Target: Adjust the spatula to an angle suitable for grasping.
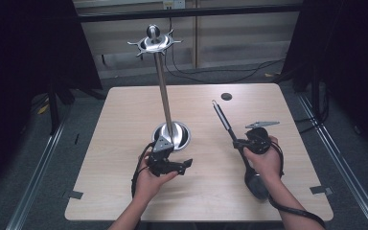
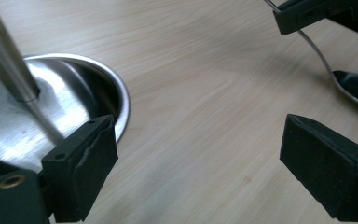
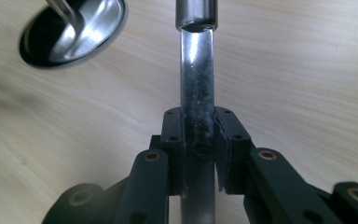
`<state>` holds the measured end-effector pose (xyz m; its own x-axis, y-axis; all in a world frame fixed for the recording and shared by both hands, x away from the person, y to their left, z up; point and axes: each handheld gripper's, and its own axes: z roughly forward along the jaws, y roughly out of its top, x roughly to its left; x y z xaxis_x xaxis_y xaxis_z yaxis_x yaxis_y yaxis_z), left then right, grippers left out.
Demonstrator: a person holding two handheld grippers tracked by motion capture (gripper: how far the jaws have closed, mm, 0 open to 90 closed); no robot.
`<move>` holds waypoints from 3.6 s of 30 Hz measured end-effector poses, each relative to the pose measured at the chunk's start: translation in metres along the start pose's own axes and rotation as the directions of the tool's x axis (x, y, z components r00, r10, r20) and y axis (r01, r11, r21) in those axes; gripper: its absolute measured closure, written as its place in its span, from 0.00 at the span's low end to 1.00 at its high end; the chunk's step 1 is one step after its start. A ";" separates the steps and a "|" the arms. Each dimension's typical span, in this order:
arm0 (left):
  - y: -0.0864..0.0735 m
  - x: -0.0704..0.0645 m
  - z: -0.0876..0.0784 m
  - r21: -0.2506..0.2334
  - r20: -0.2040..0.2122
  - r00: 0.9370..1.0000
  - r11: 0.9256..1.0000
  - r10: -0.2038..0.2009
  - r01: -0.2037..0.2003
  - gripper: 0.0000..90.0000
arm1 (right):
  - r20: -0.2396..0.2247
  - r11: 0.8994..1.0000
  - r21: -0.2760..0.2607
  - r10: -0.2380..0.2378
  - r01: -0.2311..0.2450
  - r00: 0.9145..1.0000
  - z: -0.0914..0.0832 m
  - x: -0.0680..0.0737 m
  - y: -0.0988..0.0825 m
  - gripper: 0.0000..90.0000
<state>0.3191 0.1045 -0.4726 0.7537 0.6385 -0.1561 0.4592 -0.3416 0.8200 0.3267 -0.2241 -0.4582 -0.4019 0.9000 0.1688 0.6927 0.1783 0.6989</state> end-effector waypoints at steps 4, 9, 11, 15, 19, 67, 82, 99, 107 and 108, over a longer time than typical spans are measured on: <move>0.003 -0.007 0.004 -0.019 0.039 0.999 1.000 -0.006 0.006 0.12 | -0.025 0.998 -0.057 0.012 -0.014 1.000 -0.006 0.001 0.000 0.84; 0.008 -0.016 0.008 -0.046 0.094 0.995 0.998 -0.027 0.031 0.13 | -0.062 0.992 -0.123 0.003 -0.010 0.998 -0.015 0.007 0.002 0.84; 0.009 -0.018 0.010 -0.058 0.115 0.992 0.997 -0.047 0.054 0.13 | -0.081 0.989 -0.146 0.004 -0.016 0.997 -0.018 0.009 0.003 0.84; 0.012 -0.024 0.014 -0.068 0.144 0.988 0.996 -0.053 0.063 0.13 | -0.105 0.984 -0.177 -0.002 -0.017 0.994 -0.021 0.012 0.004 0.84; 0.014 -0.029 0.017 -0.073 0.169 0.984 0.995 -0.055 0.068 0.14 | -0.126 0.976 -0.215 -0.003 -0.025 0.992 -0.024 0.013 0.004 0.84; 0.040 -0.054 0.032 -0.183 0.261 0.965 0.980 -0.029 0.079 0.98 | -0.222 0.917 -0.396 -0.044 -0.049 0.974 -0.055 0.043 0.011 0.49; 0.038 -0.042 0.010 -0.207 0.226 0.974 0.978 0.019 0.029 0.98 | -0.110 0.958 -0.288 -0.037 0.004 0.993 -0.032 0.015 -0.019 0.24; 0.043 -0.038 -0.011 -0.246 0.222 0.972 0.969 0.077 -0.020 0.98 | -0.068 0.981 -0.187 -0.063 0.050 0.996 -0.013 0.012 -0.045 0.04; 0.041 -0.036 -0.020 -0.260 0.218 0.972 0.965 0.086 -0.027 0.98 | -0.061 0.984 -0.168 -0.073 0.062 0.995 -0.015 0.011 -0.052 0.04; 0.041 -0.036 -0.020 -0.260 0.218 0.972 0.965 0.086 -0.027 0.98 | -0.061 0.984 -0.168 -0.073 0.062 0.995 -0.015 0.011 -0.052 0.04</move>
<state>0.3020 0.0811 -0.4224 0.8746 0.4413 -0.2009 0.3005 -0.1682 0.9388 0.2777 -0.2293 -0.4823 -0.4872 0.8586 0.1594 0.5559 0.1642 0.8149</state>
